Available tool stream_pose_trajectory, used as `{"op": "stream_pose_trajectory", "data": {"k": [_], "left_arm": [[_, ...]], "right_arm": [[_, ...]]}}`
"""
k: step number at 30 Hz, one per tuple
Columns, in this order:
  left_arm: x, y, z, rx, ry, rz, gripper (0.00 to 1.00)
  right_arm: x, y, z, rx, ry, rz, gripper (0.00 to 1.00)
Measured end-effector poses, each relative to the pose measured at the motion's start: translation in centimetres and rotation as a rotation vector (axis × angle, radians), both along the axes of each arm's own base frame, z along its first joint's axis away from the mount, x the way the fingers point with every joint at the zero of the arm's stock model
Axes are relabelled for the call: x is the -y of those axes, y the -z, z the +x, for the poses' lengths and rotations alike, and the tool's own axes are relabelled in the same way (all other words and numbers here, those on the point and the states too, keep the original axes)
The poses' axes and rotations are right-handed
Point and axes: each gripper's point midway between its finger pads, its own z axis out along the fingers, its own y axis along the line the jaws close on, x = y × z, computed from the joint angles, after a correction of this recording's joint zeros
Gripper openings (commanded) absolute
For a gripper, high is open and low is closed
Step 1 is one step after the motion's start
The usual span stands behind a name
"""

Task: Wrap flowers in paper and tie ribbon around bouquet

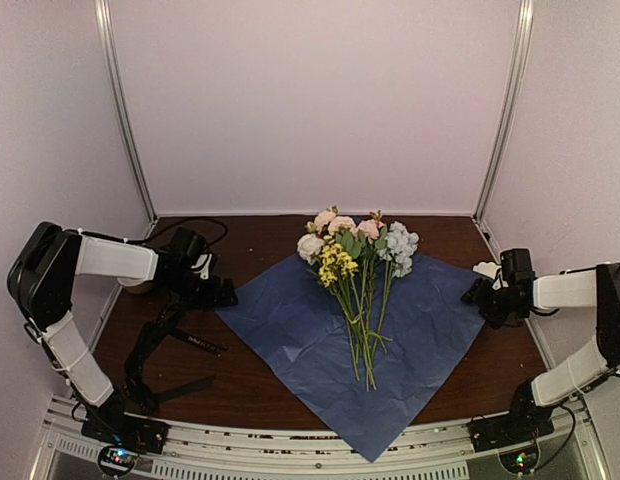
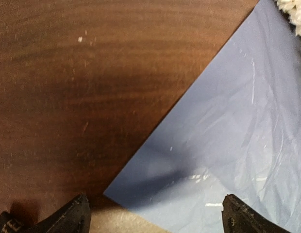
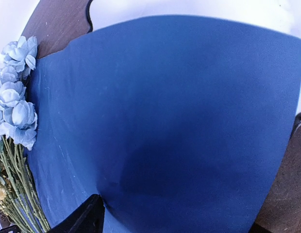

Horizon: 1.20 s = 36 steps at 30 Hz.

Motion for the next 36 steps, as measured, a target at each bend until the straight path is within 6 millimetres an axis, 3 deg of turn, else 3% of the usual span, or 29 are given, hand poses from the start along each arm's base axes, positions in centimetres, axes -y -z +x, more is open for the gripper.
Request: {"op": "stream_pose_trajectory", "data": {"k": [4,9,16,21,23,26,28,30,33,35,36], "left_arm": [[1.6,-0.2,1.8,0.048,0.005,-0.081,0.88],[4.1,-0.5,3.6,0.071,0.037,-0.195,0.85],[6.1,-0.8,3.4,0.053,0.100,-0.236,0.87],[6.6,-0.7,2.1,0.030,0.168,-0.209,0.84],[6.9,-0.7,1.6,0.017,0.195,-0.218,0.76],[7.2,-0.4,0.9,-0.009,0.230,-0.228,0.45],[7.5,-0.1,0.4,-0.029,0.245,-0.236,0.20],[7.5,0.4,-0.2,-0.056,0.254,-0.235,0.00],[7.3,1.0,-1.0,-0.094,0.260,-0.218,0.00],[7.1,1.0,-1.0,-0.091,0.258,-0.205,0.00],[7.0,1.0,-1.0,-0.090,0.256,-0.200,0.00]], "right_arm": [[-0.4,0.0,0.0,0.004,-0.030,0.005,0.73],[-1.0,-0.2,0.0,0.011,-0.064,0.026,0.71],[-2.0,-0.1,0.4,0.023,-0.106,0.072,0.69],[-2.3,-0.2,0.5,0.028,-0.117,0.081,0.69],[-2.3,-0.2,0.4,0.028,-0.119,0.081,0.69],[-2.3,-0.3,0.5,0.030,-0.120,0.082,0.66],[-2.3,-0.3,0.5,0.030,-0.123,0.084,0.54],[-2.4,-0.3,0.5,0.032,-0.126,0.085,0.35],[-2.5,-0.5,0.5,0.037,-0.140,0.083,0.11],[-2.6,-0.8,0.6,0.046,-0.144,0.087,0.00],[-2.6,-0.9,0.7,0.051,-0.147,0.086,0.00]]}}
